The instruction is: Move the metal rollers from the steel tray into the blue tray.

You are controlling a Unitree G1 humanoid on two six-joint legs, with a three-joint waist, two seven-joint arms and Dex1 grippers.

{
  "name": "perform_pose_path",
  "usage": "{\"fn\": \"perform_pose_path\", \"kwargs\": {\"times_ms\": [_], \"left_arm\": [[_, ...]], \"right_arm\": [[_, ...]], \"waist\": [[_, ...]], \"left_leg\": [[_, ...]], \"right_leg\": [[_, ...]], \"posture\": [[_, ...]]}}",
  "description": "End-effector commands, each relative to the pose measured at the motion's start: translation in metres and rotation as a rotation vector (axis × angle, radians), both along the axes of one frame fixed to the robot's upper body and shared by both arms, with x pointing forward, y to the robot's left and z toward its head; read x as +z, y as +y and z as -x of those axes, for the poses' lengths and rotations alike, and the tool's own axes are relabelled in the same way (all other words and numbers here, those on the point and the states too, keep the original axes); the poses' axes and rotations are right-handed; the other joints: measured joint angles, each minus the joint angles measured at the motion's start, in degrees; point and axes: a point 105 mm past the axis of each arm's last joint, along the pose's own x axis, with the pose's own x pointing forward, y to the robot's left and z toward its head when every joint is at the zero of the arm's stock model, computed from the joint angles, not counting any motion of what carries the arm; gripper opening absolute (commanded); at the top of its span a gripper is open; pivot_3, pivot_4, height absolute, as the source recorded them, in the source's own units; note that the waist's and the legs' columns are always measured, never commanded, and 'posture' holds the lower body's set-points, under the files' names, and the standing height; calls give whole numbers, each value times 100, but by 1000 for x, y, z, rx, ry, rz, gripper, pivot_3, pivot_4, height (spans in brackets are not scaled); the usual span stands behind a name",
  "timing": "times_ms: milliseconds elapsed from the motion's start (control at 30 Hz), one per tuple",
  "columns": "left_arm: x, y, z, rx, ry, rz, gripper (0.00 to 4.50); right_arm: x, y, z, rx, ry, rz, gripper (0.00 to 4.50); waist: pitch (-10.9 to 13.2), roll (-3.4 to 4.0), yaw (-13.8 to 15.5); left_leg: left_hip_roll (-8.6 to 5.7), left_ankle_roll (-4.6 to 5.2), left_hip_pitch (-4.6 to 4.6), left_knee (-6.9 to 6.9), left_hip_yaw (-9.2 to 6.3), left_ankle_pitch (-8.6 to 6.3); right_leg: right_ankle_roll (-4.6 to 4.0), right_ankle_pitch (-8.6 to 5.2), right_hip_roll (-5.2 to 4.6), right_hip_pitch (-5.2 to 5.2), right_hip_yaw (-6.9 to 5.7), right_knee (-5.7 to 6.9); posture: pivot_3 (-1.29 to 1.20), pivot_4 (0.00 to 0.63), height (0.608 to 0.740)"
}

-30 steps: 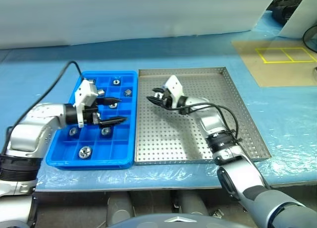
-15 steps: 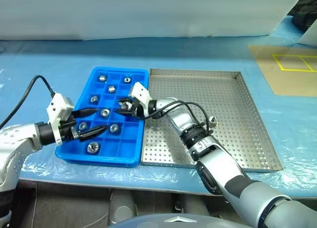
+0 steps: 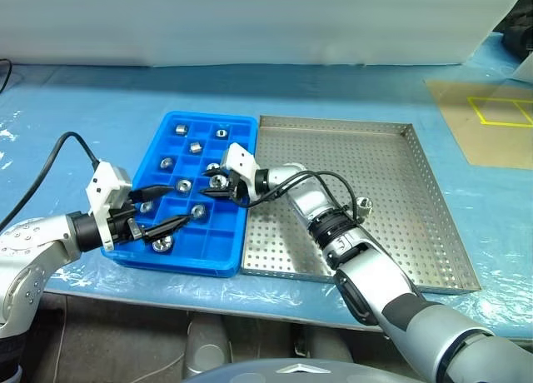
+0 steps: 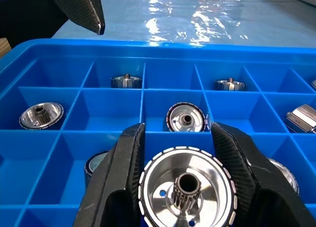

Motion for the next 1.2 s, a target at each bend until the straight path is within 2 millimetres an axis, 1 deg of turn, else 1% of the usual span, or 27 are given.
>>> {"fn": "perform_pose_path", "kwargs": {"times_ms": [33, 67, 200, 267, 333, 400, 467, 533, 567, 667, 833, 933, 1033, 1100, 1200], "left_arm": [[8, -4, -3, -27, -25, -7, 4409], [8, -4, -4, -34, -24, -5, 4409], [8, -10, -10, -71, -22, -1, 4409], [8, -13, -14, -89, -22, 2, 4409], [8, -19, -20, -125, -19, 9, 4409], [7, -26, -26, -165, -17, 13, 4409], [5, -34, -36, -213, -15, 18, 4409], [-1, -44, -45, -268, -11, 11, 4409], [-3, -48, -47, -288, -10, 8, 4409], [-7, -68, -54, -382, -3, 23, 4409], [-17, -101, -53, -544, 10, 21, 4409], [-19, -110, -55, -581, 12, 32, 4409], [-20, -119, -58, -632, 19, 35, 4409], [-21, -122, -60, -655, 18, 30, 4409], [-21, -126, -62, -675, 9, 24, 4409]], "right_arm": [[-7, -7, -7, -64, 15, 23, 3311], [-8, -8, -7, -64, 37, 27, 3634], [-1, -14, -11, -90, 47, -12, 3634], [2, -19, -14, -116, 32, -23, 3634], [8, -29, -17, -143, 31, -45, 3634], [13, -43, -19, -164, 33, -58, 3634], [16, -65, -17, -176, 39, -52, 3634], [18, -87, -17, -226, 38, -40, 3634], [18, -94, -17, -249, 38, -34, 3634], [14, -125, -14, -338, 43, -1, 3634], [7, -158, 4, -440, 70, 29, 3634], [5, -170, 12, -491, 81, 34, 3634], [-3, -187, 17, -577, 86, 58, 3634], [-8, -190, 21, -597, 97, 67, 3634], [-9, -192, 23, -616, 103, 59, 3634]], "waist": [[0, 0, -3], [0, 0, -3], [0, 0, -5], [-1, -1, -5], [-1, 0, -8], [-1, -1, -17], [0, 2, -39], [0, 1, -78], [0, 1, -129], [-1, 0, -271], [-1, -1, -529], [-1, -1, -693], [-1, -1, -792], [-1, -1, -820], [-1, -1, -868]], "left_leg": [[0, 0, 0, 0, 0, 0], [0, -2, 1, 1, 0, 1], [-1, -4, 3, 2, 0, 2], [-1, -6, 2, 3, 1, 3], [-1, -12, 2, 6, 1, 7], [-1, -21, 1, 6, 1, 12], [-1, -23, -1, 7, 2, 14], [-2, -25, 1, 9, 3, 16], [-3, -25, 2, 11, 3, 16], [-6, -25, 4, 11, 4, 17], [-7, -23, 6, 9, 6, 17], [-10, -22, 7, 6, 10, 16], [-14, -21, 14, 9, 18, 15], [-22, -19, 25, 13, 22, 15], [-32, -6, 37, 20, 36, 7]], "right_leg": [[0, 0, 0, 0, 0, 0], [0, 0, 0, 0, 0, 1], [0, 0, -1, 1, 1, 5], [0, 0, -1, 1, 1, 7], [0, 0, 0, 0, 1, 10], [1, 0, 0, 1, 1, 10], [1, 1, 0, -1, 1, 11], [2, 1, 2, 1, 2, 14], [3, 2, 2, 1, 3, 14], [5, 3, 4, 1, 9, 16], [7, 5, 8, 1, 22, 17], [5, 4, 9, 7, 38, 17], [6, 4, 15, 6, 69, 18], [9, 6, 13, 15, 81, 18], [17, 11, 13, 17, 108, 18]], "posture": [[250, 150, 740], [239, 150, 740], [185, 150, 740], [160, 150, 740], [114, 150, 740], [72, 150, 740], [6, 150, 740], [-59, 150, 740], [-74, 150, 740], [-156, 150, 740], [-267, 150, 740], [-326, 150, 740], [-371, 150, 740], [-388, 150, 740], [-406, 150, 740]]}}
